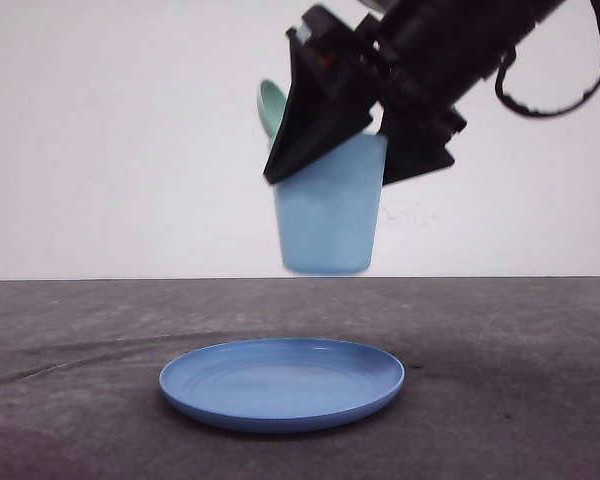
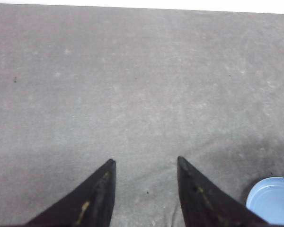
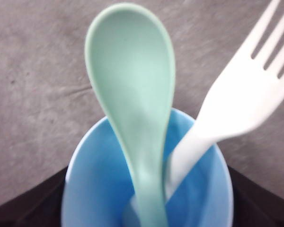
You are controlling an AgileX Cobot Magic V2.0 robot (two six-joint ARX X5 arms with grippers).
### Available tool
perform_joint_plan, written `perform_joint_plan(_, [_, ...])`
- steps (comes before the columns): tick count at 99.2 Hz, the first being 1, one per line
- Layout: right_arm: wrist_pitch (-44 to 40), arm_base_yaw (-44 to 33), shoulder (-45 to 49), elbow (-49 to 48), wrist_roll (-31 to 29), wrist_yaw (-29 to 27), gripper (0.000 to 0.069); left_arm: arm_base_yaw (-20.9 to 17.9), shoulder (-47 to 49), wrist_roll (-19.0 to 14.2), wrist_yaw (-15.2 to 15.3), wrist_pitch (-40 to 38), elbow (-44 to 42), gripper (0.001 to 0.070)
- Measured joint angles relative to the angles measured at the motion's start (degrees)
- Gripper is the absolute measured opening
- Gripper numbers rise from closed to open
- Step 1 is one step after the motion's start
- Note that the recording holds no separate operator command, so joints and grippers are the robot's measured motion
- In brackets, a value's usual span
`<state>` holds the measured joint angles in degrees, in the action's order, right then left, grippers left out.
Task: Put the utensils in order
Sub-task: 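Lift the cup with the right gripper and move it over the plate, then lower the cup onto the blue plate and open the right gripper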
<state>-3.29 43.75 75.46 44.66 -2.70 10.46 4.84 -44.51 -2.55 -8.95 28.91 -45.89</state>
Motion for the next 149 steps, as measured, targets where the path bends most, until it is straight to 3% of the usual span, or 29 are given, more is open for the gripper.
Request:
perform_joint_plan(42, [12.6,2.2,6.9,-4.6,-2.1,0.0,0.0479,0.0,0.0,0.0,0.0,0.0,0.0,0.0236])
perform_joint_plan(87, [13.5,2.8,11.1,-4.6,-2.7,0.0,0.0480,0.0,0.0,0.0,0.0,0.2,0.0,0.0236])
perform_joint_plan(108, [13.7,2.8,11.1,-4.6,-2.7,0.0,0.0599,0.0,0.0,0.0,0.0,0.2,0.0,0.0236])
perform_joint_plan(130, [13.1,2.7,11.1,-4.6,-2.7,0.0,0.0652,0.0,0.0,0.0,0.0,0.2,0.0,0.0236])
perform_joint_plan(149, [5.4,1.0,8.7,-4.7,-2.7,0.0,0.0679,0.0,0.0,0.0,0.0,0.2,0.0,0.0236])
